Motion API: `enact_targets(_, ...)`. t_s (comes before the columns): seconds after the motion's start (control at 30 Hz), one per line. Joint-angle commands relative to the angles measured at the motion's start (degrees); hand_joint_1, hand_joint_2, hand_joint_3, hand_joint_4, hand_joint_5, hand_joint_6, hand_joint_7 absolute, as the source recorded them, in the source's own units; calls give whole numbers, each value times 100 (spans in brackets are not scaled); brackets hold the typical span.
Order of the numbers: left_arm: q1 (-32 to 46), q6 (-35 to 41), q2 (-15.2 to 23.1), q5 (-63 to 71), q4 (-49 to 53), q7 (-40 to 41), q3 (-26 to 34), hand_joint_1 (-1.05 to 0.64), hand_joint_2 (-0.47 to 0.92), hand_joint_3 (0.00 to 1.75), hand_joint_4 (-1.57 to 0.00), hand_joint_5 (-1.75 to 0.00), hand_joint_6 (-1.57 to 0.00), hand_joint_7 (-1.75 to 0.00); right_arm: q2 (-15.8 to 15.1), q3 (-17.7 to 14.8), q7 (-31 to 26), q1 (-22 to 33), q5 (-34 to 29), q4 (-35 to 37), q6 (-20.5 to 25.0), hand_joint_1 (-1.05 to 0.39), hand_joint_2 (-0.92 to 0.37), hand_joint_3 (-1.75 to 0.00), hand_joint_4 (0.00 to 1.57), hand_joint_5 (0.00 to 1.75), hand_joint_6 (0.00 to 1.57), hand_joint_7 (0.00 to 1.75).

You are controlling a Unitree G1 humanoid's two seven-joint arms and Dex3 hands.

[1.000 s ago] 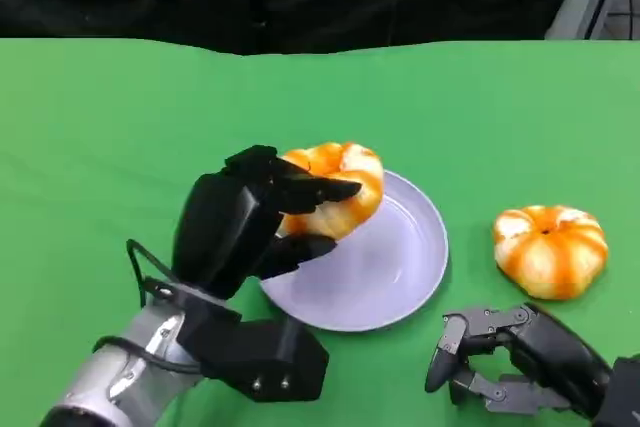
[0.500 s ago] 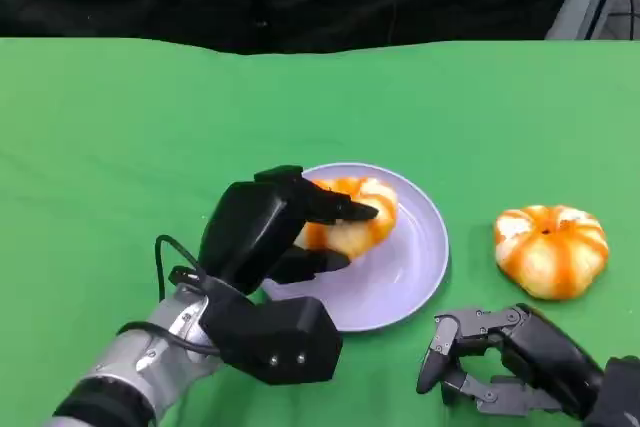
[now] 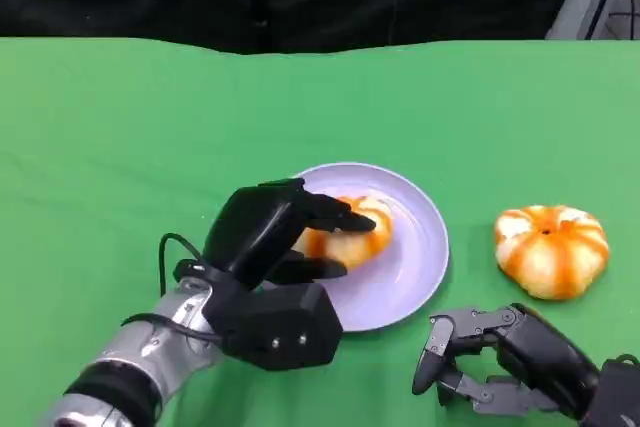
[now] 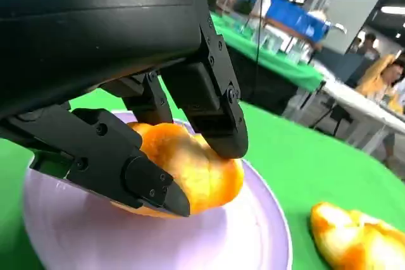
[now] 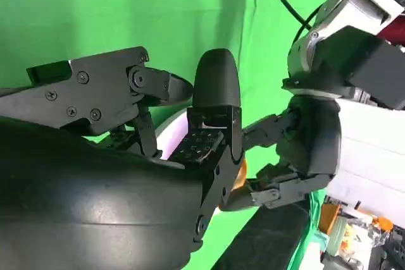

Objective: Grasp the bread from the table and place it into the plate.

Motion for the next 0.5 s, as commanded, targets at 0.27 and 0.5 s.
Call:
enact_targets(0.27, -137, -101, -55, -607, 167, -961, 247, -27, 92, 4, -81, -2, -83, 0, -106, -20, 10, 9, 30, 4, -45, -9, -92, -47, 70, 155, 78, 107)
enact_targets(0.5, -124, -134, -73, -786, 154, -1209, 334, -37, 92, 8, -76, 0, -76, 0, -117, -14, -5, 11, 9, -10, -42, -9, -92, -47, 70, 155, 78, 107)
